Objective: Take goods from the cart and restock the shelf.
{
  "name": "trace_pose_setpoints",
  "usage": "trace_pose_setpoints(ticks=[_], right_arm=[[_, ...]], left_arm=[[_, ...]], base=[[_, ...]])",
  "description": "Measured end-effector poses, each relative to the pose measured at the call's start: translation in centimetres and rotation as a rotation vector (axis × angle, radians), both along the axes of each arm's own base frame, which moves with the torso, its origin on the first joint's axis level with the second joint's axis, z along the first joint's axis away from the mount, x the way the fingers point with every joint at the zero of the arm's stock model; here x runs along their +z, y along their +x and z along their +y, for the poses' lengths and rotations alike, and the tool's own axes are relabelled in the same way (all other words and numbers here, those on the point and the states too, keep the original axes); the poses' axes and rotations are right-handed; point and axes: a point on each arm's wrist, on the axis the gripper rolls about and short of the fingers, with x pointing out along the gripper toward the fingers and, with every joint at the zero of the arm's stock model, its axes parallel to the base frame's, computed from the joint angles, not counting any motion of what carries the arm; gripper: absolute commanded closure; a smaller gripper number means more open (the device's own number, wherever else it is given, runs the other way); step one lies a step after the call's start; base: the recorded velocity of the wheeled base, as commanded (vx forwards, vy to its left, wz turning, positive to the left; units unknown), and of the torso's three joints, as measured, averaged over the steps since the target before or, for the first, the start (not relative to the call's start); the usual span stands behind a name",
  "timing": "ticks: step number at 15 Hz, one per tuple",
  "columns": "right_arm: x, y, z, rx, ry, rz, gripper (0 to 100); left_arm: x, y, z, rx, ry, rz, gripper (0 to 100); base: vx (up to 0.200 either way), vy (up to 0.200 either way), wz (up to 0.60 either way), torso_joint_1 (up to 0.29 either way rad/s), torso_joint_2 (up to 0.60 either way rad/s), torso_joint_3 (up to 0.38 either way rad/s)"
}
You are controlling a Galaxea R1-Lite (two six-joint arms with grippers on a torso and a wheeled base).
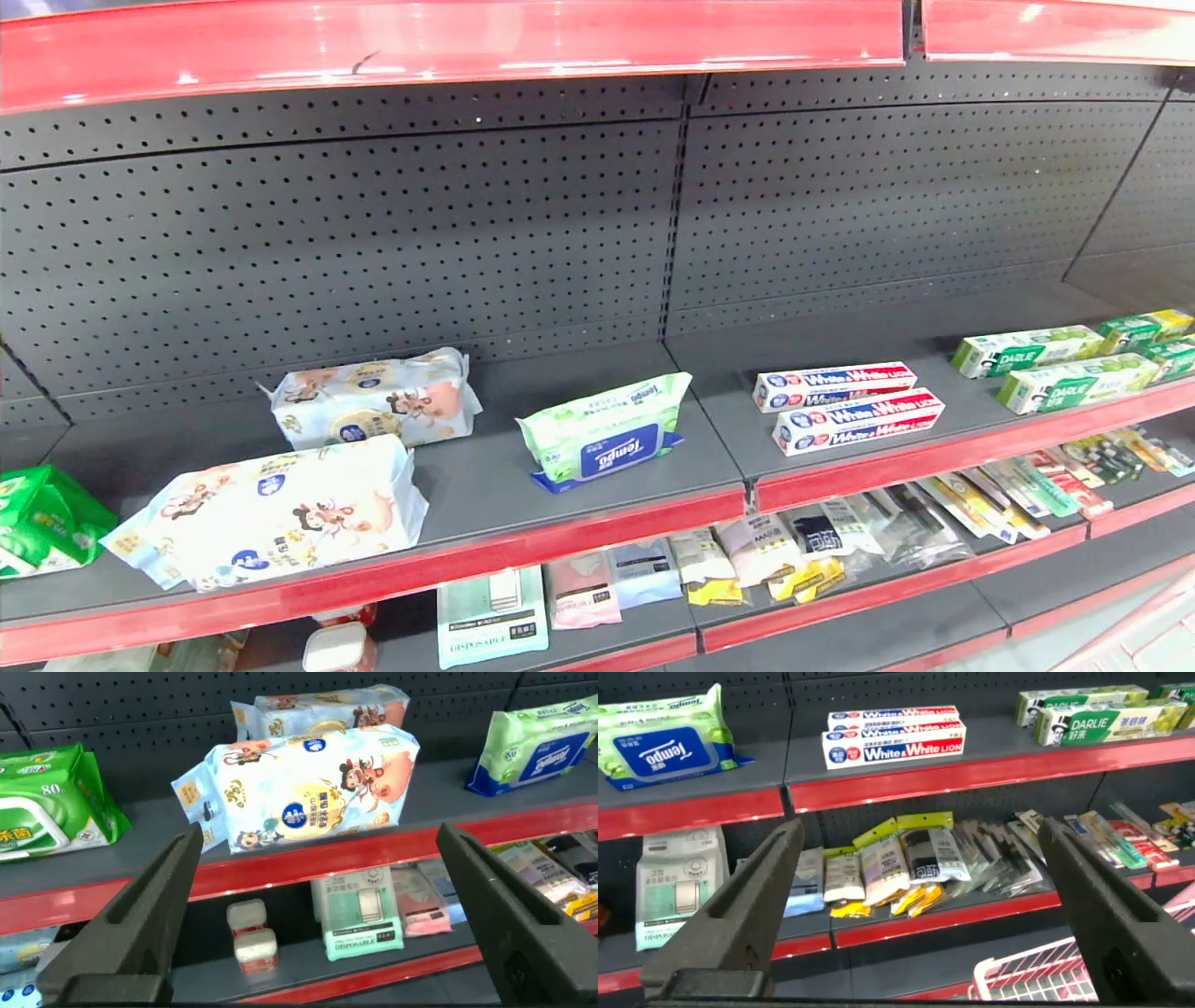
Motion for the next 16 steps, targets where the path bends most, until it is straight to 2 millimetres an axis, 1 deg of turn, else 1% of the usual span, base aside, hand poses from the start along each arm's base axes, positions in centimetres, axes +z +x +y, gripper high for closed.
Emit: trace_pose_setpoints(ticks=[3,4,6,7,8,9,10,11,12,13,14,16], right_arm=[[0.0,0.0,0.0,0.000,0.000,0.000,0],[0.0,0.0,0.0,0.000,0.000,0.000,0],[0.0,0.0,0.0,0.000,0.000,0.000,0],[0.0,0.0,0.0,0.000,0.000,0.000,0],[0.0,0.0,0.0,0.000,0.000,0.000,0],[0.0,0.0,0.0,0.000,0.000,0.000,0],[0.0,0.0,0.0,0.000,0.000,0.000,0],[0.0,0.0,0.0,0.000,0.000,0.000,0],[0.0,0.0,0.0,0.000,0.000,0.000,0],[0.0,0.0,0.0,0.000,0.000,-0.001,0],[0.0,0.0,0.0,0.000,0.000,0.000,0],[0.0,0.0,0.0,0.000,0.000,0.000,0]], left_arm=[[0.0,0.0,0.0,0.001,0.025,-0.003,0],[0.6,-0.1,0.0,0.008,0.033,-0.018,0],[3.5,-0.5,0.1,0.024,0.017,-0.071,0],[5.9,-0.5,0.1,0.030,0.000,-0.095,0],[8.5,0.1,0.1,0.045,-0.004,-0.095,0],[10.8,1.0,0.2,0.093,0.004,-0.075,0],[12.6,2.4,0.3,0.170,0.028,-0.039,0],[14.0,4.2,0.6,0.262,0.066,0.017,0],[14.8,5.8,0.9,0.317,0.097,0.073,0],[15.2,7.4,1.3,0.319,0.103,0.130,0],[15.2,8.6,1.7,0.301,0.097,0.185,0],[14.6,10.6,2.8,0.328,0.074,0.281,0]], base=[[0.000,0.000,0.00,0.000,0.00,0.000],[0.000,0.000,0.00,0.000,0.00,0.000],[0.000,0.000,0.00,0.000,0.00,0.000],[0.000,0.000,0.00,0.000,0.00,0.000],[0.000,0.000,0.00,0.000,0.00,0.000],[0.000,0.000,0.00,0.000,0.00,0.000],[0.000,0.000,0.00,0.000,0.00,0.000],[0.000,0.000,0.00,0.000,0.00,0.000],[0.000,0.000,0.00,0.000,0.00,0.000],[0.000,0.000,0.00,0.000,0.00,0.000],[0.000,0.000,0.00,0.000,0.00,0.000],[0.000,0.000,0.00,0.000,0.00,0.000]])
